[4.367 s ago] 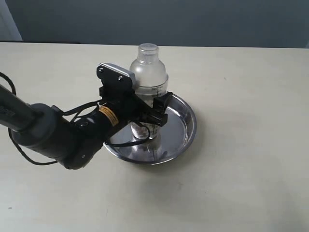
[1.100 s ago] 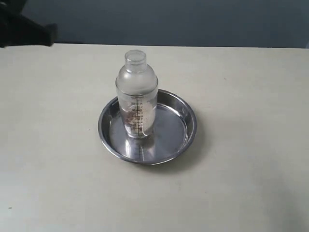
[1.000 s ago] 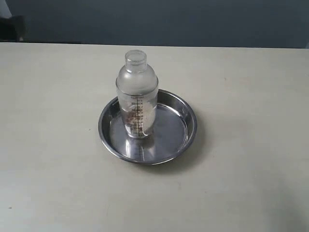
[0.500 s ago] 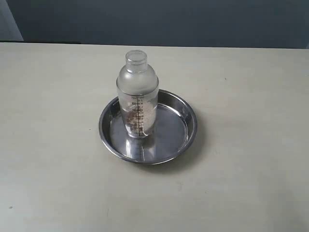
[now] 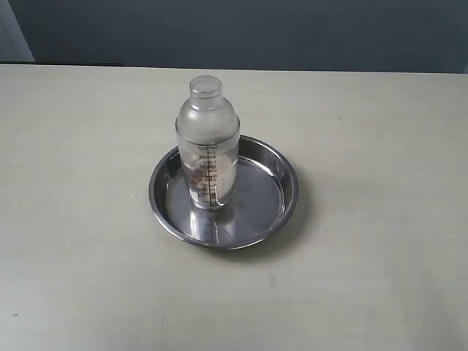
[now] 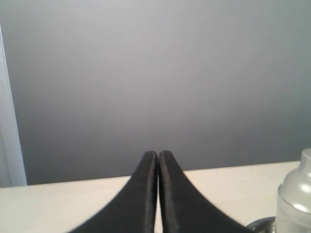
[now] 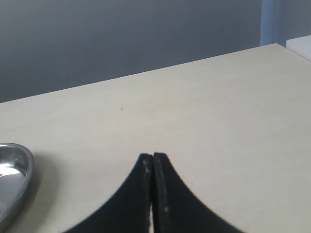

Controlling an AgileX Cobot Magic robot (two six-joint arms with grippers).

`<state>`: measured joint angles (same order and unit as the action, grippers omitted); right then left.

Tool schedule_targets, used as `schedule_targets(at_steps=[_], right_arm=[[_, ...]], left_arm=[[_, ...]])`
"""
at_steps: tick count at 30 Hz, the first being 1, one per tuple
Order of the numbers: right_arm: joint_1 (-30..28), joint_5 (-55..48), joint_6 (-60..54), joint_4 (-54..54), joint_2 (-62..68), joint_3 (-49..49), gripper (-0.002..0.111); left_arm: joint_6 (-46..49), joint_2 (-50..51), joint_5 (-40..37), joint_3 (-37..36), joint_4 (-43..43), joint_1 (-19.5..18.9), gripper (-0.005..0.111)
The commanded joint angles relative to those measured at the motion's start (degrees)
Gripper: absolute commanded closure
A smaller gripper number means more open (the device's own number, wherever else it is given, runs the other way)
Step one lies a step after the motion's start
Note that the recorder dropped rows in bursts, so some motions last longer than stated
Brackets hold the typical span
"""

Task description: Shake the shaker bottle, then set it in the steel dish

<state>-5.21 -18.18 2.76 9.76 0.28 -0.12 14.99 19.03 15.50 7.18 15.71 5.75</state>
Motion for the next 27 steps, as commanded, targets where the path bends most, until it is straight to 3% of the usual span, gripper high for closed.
schedule_targets(at_steps=[1,8,17,22,27], right_arm=[[0.1,0.6,0.0,0.0,-0.3,0.1,0.109],[0.1,0.6,0.0,0.0,-0.3,0.1,0.109],[0.1,0.6,0.0,0.0,-0.3,0.1,0.109],[0.1,0.6,0.0,0.0,-0.3,0.1,0.109],[0.1,0.6,0.0,0.0,-0.3,0.1,0.109]], left_arm=[[-16.6,-7.2,-13.6,-0.3,-15.2,-7.6,0.105],[-17.2,-12.5,-24.5,-0.6,-15.7,-10.9,0.105],[-17.6,-17.9,-25.4,-7.2,-14.5,-10.9,0.105],[-17.6,-18.7,-29.0,-7.2,-14.3,-10.9,0.105],[-17.6,-18.7,-27.7,-7.2,-15.0,-10.9,0.105]])
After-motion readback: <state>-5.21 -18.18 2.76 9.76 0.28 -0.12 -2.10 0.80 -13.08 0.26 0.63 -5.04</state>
